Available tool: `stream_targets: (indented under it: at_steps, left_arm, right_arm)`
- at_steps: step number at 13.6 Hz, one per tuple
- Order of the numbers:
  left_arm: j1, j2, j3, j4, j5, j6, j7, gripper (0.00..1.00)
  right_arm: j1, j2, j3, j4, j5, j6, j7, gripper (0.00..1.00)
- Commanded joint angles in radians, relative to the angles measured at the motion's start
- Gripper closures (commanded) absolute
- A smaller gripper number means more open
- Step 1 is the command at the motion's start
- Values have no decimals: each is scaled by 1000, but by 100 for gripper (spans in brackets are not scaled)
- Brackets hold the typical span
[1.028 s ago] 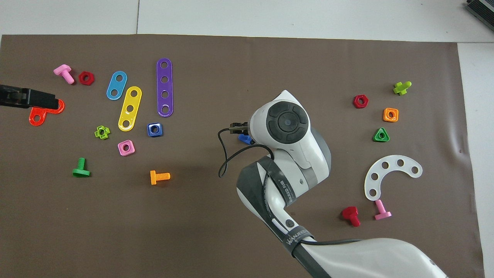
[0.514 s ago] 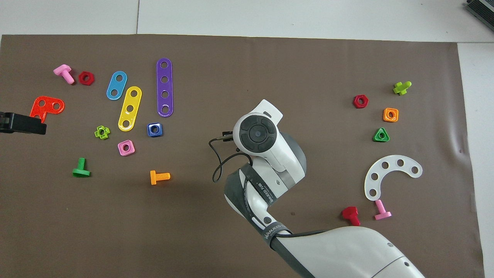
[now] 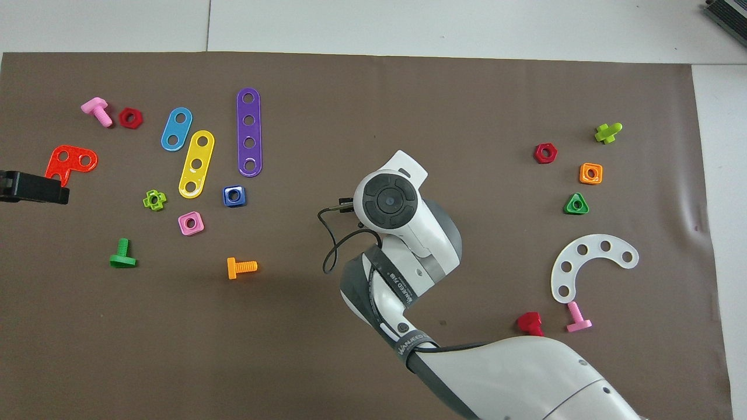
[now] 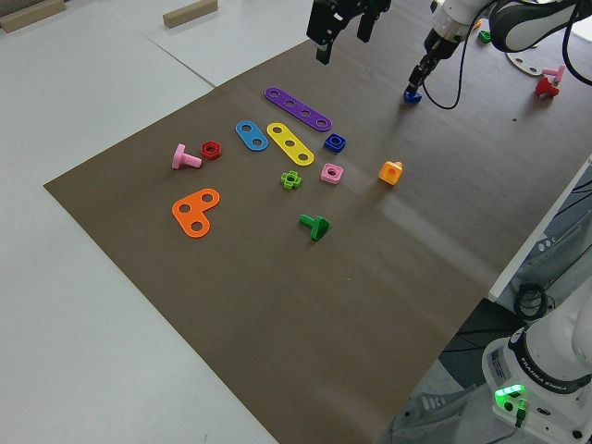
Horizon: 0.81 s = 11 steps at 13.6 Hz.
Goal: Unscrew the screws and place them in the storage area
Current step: 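Grasp the blue bolt with the right gripper, then carry the blue bolt beside the green triangle nut and release it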
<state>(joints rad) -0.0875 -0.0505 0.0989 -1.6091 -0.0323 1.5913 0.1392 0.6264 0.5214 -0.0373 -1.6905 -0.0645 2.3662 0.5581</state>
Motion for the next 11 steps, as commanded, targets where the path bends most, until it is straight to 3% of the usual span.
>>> stream_targets:
  at_steps: [1, 2, 6, 11]
  left_arm:
    - [25, 78, -4, 142, -18, -93, 14, 0]
    - [44, 69, -4, 124, -17, -93, 19, 0]
    - [48, 27, -5, 55, -18, -39, 11, 0]
    - [37, 26, -7, 51, -15, -44, 8, 0]
  right_arm:
    - [-2, 11, 0, 12, -17, 11, 13, 87]
    - [-1, 11, 0, 14, -17, 8, 20, 100]
    - [-8, -7, 0, 32, -12, -39, 19, 100]
    - [-161, -213, -1, 0, -8, -186, -81, 100]
